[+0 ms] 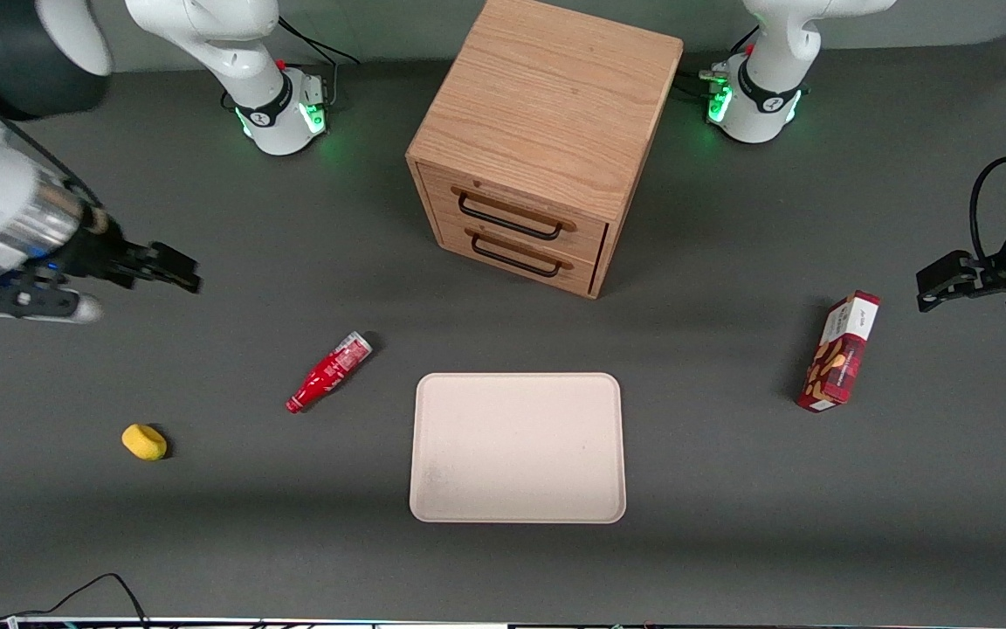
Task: Place coke bottle on tray
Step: 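Move the open right gripper over the red Coca-Cola bottle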
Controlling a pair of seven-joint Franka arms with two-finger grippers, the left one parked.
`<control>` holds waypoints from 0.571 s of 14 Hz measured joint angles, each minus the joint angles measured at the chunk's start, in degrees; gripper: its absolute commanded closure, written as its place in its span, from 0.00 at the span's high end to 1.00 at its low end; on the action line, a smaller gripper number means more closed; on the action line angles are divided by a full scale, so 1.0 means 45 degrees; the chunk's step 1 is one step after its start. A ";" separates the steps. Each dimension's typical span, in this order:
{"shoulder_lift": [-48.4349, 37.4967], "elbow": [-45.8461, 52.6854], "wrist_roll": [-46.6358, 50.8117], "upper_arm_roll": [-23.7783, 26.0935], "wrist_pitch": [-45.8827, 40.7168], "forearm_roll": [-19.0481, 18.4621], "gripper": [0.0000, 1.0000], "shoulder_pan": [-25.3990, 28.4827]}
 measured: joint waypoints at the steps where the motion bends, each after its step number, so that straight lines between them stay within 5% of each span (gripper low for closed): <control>1: 0.0401 -0.0172 0.1105 0.0190 0.0340 -0.0004 1.00 0.0082; 5: 0.2396 -0.0376 0.5298 0.0783 0.1437 -0.0257 1.00 0.0293; 8: 0.3639 -0.0715 0.7812 0.0924 0.2723 -0.1361 1.00 0.0793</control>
